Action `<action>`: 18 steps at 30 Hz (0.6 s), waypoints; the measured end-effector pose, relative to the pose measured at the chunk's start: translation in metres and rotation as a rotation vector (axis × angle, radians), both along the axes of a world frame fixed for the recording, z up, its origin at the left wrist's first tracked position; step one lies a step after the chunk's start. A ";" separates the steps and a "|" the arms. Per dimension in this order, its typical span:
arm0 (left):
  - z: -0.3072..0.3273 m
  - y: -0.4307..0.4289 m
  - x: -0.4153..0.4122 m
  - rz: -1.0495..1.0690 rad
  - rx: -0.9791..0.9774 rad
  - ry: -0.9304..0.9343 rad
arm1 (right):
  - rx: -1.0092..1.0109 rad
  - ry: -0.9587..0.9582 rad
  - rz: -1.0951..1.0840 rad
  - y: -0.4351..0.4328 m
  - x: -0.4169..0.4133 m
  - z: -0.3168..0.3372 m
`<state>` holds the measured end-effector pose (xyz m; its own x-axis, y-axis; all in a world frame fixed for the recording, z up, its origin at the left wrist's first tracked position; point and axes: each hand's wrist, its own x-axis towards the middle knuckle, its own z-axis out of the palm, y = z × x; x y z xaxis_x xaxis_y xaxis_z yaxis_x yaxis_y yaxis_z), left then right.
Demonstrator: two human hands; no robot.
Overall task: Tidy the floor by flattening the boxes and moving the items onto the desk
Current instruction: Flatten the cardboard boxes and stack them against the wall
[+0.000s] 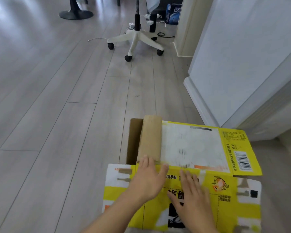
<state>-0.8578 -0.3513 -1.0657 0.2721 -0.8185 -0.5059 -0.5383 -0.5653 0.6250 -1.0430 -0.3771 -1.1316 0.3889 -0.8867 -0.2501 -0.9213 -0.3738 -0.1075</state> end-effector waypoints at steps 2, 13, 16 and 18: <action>-0.025 0.002 0.005 0.009 0.033 -0.065 | 0.044 0.047 -0.078 0.003 -0.002 -0.012; -0.104 -0.006 0.019 -0.230 -0.002 -0.493 | 0.289 0.151 0.048 -0.023 0.004 -0.047; -0.120 -0.006 0.027 -0.321 -0.059 -0.588 | 0.322 0.157 0.064 -0.029 0.002 -0.059; -0.122 -0.003 0.030 -0.354 -0.219 -0.702 | 0.324 0.157 0.064 -0.027 0.002 -0.063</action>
